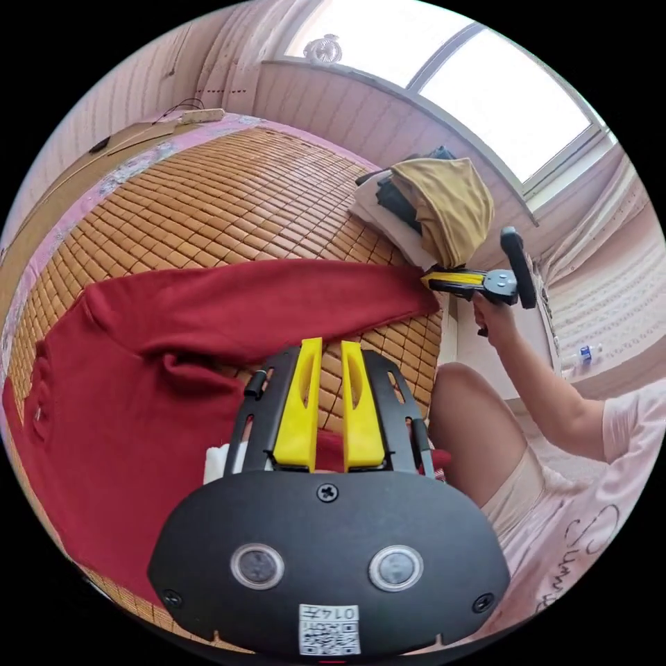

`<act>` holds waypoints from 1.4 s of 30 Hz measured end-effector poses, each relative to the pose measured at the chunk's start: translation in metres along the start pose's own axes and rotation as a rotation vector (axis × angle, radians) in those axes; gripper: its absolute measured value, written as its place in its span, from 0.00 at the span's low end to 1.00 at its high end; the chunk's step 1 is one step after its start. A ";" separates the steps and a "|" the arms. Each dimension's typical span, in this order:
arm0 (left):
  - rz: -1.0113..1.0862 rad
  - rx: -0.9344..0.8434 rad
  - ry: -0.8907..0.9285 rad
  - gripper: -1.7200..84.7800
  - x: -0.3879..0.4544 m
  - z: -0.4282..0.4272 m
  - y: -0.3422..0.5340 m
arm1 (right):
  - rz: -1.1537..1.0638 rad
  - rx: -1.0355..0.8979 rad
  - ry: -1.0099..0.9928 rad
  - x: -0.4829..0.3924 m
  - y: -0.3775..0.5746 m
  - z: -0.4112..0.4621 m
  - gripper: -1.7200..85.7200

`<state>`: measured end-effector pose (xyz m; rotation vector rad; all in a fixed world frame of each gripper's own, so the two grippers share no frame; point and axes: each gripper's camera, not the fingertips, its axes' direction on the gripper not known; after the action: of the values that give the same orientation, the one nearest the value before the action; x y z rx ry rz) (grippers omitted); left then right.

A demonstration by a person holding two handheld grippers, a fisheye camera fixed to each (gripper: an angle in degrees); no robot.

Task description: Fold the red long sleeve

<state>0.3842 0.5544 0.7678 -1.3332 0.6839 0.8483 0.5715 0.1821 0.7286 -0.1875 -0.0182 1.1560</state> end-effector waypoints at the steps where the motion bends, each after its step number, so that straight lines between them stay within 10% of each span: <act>1: -0.003 0.019 -0.013 0.08 -0.001 -0.013 0.012 | 0.010 0.007 0.016 -0.001 0.002 -0.002 0.01; 10: -0.533 0.082 -0.354 0.08 -0.032 -0.147 0.276 | -0.350 0.103 -0.297 -0.150 -0.018 -0.045 0.04; 16: -0.763 0.176 -0.365 0.08 -0.026 -0.165 0.371 | -0.750 0.181 -0.817 -0.429 -0.082 -0.070 0.08; 27: -0.676 0.090 -0.494 0.10 -0.020 -0.133 0.414 | -0.955 -0.023 -0.423 -0.824 -0.114 0.028 0.13; 34: -0.665 0.168 -0.458 0.09 -0.012 -0.145 0.449 | -0.873 0.004 -0.220 -0.875 -0.102 0.093 0.08; 42: -0.651 0.193 -0.431 0.11 -0.005 -0.163 0.479 | -1.323 0.458 -0.282 -0.839 -0.045 0.016 0.03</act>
<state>-0.0137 0.4069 0.4919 -1.0500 -0.0221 0.4921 0.2715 -0.5970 0.8208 0.3707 -0.1072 -0.1614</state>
